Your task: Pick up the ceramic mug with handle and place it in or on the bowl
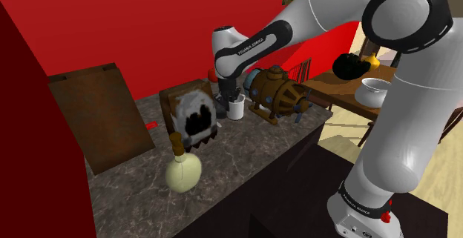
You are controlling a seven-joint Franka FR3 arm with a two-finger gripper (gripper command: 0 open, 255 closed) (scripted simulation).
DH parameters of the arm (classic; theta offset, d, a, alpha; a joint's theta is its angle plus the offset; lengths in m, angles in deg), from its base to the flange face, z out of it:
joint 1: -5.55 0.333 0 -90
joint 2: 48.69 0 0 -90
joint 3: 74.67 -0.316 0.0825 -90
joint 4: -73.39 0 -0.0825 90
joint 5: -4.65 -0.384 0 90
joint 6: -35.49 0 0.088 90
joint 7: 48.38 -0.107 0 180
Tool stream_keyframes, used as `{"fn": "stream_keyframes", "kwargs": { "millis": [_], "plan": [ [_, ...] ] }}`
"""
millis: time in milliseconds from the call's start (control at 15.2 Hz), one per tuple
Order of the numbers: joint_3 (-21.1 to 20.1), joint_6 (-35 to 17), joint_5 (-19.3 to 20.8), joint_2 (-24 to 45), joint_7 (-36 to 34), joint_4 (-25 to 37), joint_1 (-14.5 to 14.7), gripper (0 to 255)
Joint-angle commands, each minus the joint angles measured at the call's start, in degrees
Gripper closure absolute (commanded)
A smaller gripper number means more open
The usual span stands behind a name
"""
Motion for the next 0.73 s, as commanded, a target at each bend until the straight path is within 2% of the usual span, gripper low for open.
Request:
{"fn": "stream_keyframes", "kwargs": {
  "millis": [0,660],
  "plan": [
    [-0.06,1.48,-0.13,-0.83,0.06,0.63,0.05,255],
    [-0.12,8.4,-0.61,-3.53,0.72,4.88,0.07,255]
  ]
}}
